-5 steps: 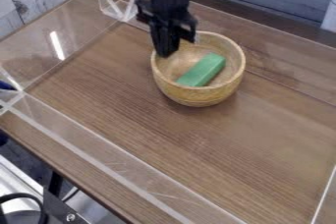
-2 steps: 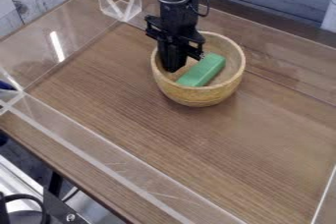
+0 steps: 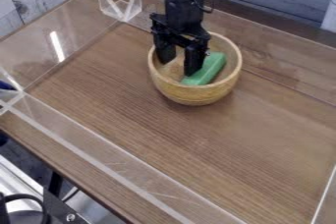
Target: Put the green block in the brown bowl
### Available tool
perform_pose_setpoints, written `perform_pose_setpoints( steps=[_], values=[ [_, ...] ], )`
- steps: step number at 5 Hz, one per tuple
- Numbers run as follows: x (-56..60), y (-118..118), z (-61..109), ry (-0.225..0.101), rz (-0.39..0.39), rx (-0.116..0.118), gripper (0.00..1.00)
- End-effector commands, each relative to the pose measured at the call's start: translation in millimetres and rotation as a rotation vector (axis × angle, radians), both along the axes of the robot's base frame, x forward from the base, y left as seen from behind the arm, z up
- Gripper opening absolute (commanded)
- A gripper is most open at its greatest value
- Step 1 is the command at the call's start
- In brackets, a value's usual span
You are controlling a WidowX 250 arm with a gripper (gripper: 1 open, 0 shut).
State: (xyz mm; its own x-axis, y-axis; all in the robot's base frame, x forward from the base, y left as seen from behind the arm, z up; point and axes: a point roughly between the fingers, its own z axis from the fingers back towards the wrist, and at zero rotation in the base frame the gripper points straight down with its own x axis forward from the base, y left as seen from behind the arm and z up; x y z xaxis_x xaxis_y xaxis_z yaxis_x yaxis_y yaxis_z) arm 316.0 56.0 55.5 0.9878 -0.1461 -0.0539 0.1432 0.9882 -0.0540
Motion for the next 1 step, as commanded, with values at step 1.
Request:
perform_pose_setpoints(
  steps=[1],
  values=[
    [8.9, 7.1, 42.9, -0.115, 0.015, 0.012, 1.0]
  ],
)
